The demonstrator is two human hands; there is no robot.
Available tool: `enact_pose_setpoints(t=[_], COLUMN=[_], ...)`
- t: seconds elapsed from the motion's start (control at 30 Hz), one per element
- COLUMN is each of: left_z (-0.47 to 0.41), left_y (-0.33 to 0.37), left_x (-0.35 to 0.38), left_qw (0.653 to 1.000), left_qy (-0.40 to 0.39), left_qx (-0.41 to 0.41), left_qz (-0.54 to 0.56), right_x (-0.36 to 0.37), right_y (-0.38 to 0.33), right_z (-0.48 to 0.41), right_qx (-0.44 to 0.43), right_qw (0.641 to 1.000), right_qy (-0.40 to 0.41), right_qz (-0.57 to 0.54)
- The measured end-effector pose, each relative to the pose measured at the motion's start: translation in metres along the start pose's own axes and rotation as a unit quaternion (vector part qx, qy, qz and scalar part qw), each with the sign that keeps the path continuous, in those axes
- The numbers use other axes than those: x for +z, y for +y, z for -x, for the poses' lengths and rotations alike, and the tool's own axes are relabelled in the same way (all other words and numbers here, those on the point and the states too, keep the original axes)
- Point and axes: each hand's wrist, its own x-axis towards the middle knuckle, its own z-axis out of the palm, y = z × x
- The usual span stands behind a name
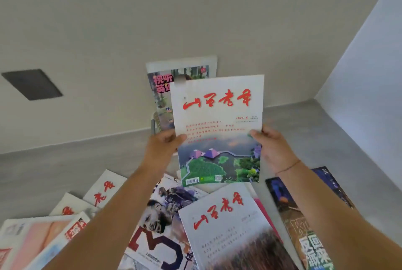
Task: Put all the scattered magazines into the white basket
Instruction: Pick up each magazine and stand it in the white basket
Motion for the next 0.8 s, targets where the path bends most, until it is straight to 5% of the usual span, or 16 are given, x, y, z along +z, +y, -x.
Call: enact_pose_setpoints(t=[0.27,0.47,0.8], left_z=[-0.087,-0.131,-0.164], left_y=[0.063,0.034,-0.001], left_x=[-0.048,-0.042,-0.034], left_qw=[0.990,0.987,0.975], left_qy=[0.098,0.157,0.217], left_qx=[0.090,0.033,-0.015], left_qz=[0.049,0.025,-0.050], right_x=[0.078,0.098,0.106], right_y=[-0.082,-0.057,-0.023], right_z=[-0.099,-0.142,-0.171], right_qx=[-0.155,-0.108,-0.070], right_qw=[0.982,0.967,0.960], right_qy=[-0.001,0.048,0.065], right_qz=[0.109,0.225,0.264])
